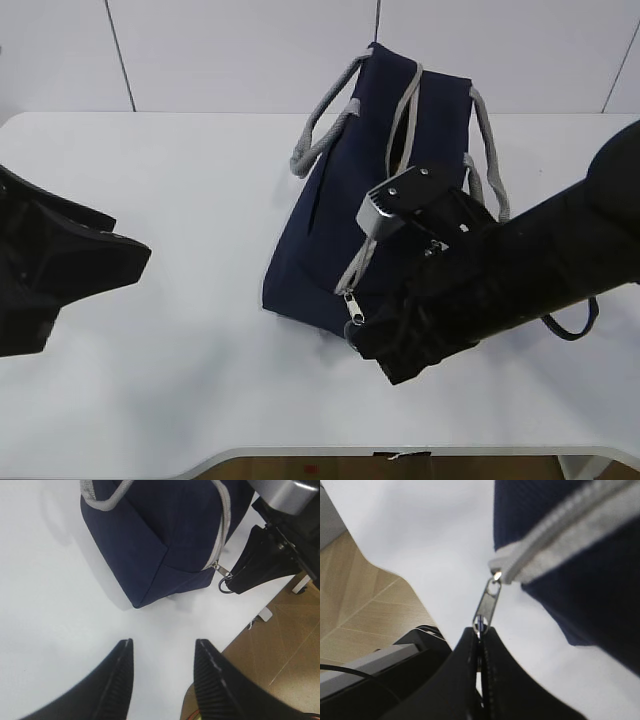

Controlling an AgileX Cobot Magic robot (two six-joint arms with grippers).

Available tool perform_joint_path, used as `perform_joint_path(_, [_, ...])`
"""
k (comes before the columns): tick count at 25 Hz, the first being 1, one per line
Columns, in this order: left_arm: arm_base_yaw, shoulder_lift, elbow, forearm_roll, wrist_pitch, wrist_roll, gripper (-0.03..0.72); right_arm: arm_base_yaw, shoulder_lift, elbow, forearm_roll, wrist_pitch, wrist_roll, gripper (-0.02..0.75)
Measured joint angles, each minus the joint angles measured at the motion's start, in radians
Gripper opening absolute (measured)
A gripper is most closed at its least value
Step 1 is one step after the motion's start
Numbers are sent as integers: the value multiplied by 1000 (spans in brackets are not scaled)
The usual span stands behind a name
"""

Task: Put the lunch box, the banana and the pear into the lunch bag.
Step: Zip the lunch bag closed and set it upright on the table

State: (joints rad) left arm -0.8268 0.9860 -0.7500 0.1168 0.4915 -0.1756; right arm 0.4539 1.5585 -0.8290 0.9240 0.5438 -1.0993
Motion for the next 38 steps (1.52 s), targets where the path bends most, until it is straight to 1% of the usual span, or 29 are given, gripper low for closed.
perform_joint_path(3, [0,0,0,-7,0,0,308,0,0,-28,-14,25,78,6])
perform_joint_path(12, [0,0,0,-14,0,0,308,0,2,-73,-2,47,299,6])
perform_joint_path(20, [0,0,0,-14,0,0,308,0,4,-80,147,80,351,6])
perform_joint_path(26, [0,0,0,-15,0,0,308,0,4,-80,169,84,398,6])
perform_joint_path(29, [0,0,0,-15,0,0,308,0,4,-95,107,84,403,6])
perform_joint_path(31, [0,0,0,-15,-2,0,308,0,4,-121,29,107,425,6])
perform_joint_path(33, [0,0,0,-15,-2,0,308,0,6,-163,-61,157,480,6])
perform_joint_path(38, [0,0,0,-15,-2,0,308,0,6,-309,-338,303,632,6])
